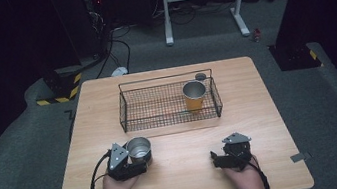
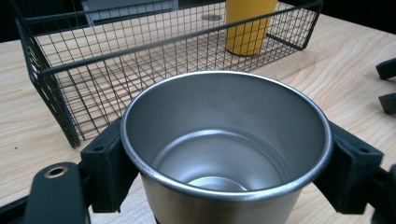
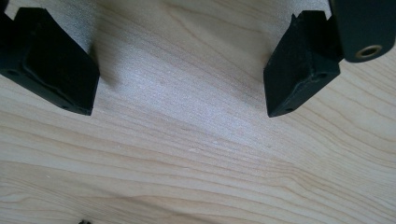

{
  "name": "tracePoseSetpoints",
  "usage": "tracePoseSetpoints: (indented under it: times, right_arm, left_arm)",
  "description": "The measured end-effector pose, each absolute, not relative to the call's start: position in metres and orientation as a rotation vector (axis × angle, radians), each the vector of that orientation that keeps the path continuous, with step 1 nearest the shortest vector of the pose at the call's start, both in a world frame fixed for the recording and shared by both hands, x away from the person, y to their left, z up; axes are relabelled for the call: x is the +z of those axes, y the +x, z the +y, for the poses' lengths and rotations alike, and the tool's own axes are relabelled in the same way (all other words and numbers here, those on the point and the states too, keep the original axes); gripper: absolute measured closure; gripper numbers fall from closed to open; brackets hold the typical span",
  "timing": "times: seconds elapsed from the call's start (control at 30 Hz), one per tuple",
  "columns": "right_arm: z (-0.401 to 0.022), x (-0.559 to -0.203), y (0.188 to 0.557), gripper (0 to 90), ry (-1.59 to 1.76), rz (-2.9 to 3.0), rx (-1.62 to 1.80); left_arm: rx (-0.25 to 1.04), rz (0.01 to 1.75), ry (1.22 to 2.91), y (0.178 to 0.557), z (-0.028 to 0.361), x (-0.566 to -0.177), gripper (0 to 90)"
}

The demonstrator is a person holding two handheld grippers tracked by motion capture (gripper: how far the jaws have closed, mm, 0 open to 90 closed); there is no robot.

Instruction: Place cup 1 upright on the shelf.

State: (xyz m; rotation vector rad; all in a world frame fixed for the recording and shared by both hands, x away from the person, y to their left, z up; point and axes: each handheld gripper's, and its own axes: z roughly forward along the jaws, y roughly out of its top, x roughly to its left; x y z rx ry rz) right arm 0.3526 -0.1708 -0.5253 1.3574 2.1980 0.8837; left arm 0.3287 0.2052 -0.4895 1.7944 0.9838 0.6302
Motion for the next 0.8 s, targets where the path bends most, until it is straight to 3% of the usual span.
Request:
tracePoseSetpoints:
  times: [0.8]
  right_arm:
    - [-0.171,-0.525,0.353,10.3,1.357,2.198,0.884]
  left_arm:
    - [0.681,0.935,1.711,0.320,0.210,-0.476,18.8]
